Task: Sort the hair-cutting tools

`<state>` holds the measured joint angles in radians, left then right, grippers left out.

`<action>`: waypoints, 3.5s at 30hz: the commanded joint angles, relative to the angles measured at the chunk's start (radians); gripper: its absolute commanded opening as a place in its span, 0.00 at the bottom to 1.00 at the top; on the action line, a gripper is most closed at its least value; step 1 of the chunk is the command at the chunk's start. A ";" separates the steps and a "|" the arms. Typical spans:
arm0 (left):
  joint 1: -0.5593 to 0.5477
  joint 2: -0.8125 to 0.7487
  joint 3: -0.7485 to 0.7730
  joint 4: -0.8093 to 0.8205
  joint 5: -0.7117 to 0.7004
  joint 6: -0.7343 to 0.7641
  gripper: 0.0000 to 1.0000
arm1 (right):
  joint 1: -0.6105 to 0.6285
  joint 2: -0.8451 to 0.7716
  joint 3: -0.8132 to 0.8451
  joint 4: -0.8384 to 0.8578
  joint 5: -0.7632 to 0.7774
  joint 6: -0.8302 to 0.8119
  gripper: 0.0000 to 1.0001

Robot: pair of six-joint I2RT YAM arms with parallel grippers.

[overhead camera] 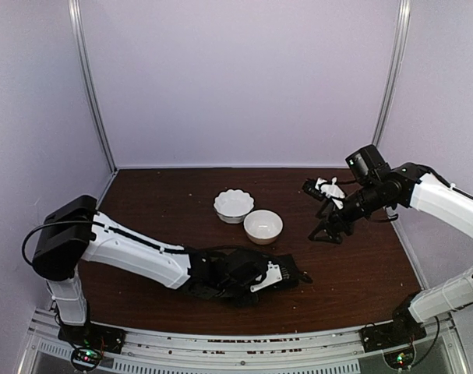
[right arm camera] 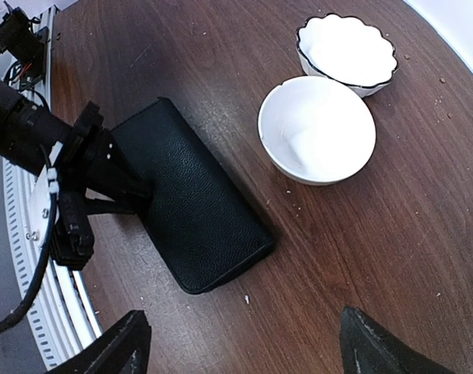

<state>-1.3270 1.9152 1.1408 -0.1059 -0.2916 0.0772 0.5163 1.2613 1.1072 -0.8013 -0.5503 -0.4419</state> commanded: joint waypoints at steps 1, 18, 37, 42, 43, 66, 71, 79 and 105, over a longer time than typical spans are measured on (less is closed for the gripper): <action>0.034 -0.056 0.036 -0.039 0.030 0.033 0.29 | -0.007 -0.011 -0.029 -0.039 0.006 -0.077 0.88; 0.203 -0.546 -0.346 -0.023 0.153 -0.321 0.41 | 0.373 0.113 0.011 -0.015 0.191 -0.240 0.95; 0.410 -0.298 -0.387 0.045 0.343 -0.298 0.25 | 0.505 0.477 0.162 -0.010 0.255 -0.296 0.51; 0.418 -0.256 -0.363 0.075 0.352 -0.280 0.25 | 0.506 0.489 0.123 0.022 0.257 -0.287 0.50; 0.419 -0.247 -0.357 0.080 0.361 -0.274 0.25 | 0.507 0.492 0.118 0.026 0.255 -0.284 0.50; 0.419 -0.159 -0.254 0.042 0.320 -0.149 0.11 | 0.507 0.538 0.107 0.033 0.249 -0.270 0.42; 0.419 -0.164 -0.240 -0.021 0.284 -0.152 0.00 | 0.506 0.550 0.092 0.037 0.269 -0.268 0.41; 0.419 -0.248 -0.314 -0.113 0.330 -0.175 0.00 | 0.506 0.580 0.059 0.067 0.372 -0.297 0.37; 0.264 -0.247 -0.350 0.192 0.765 -0.282 0.00 | 0.505 0.630 0.094 0.119 0.361 -0.185 0.32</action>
<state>-1.0416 1.6314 0.7586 -0.1108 0.3363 -0.1642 1.0264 1.8240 1.2373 -0.7593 -0.2420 -0.6510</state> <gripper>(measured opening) 0.013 0.325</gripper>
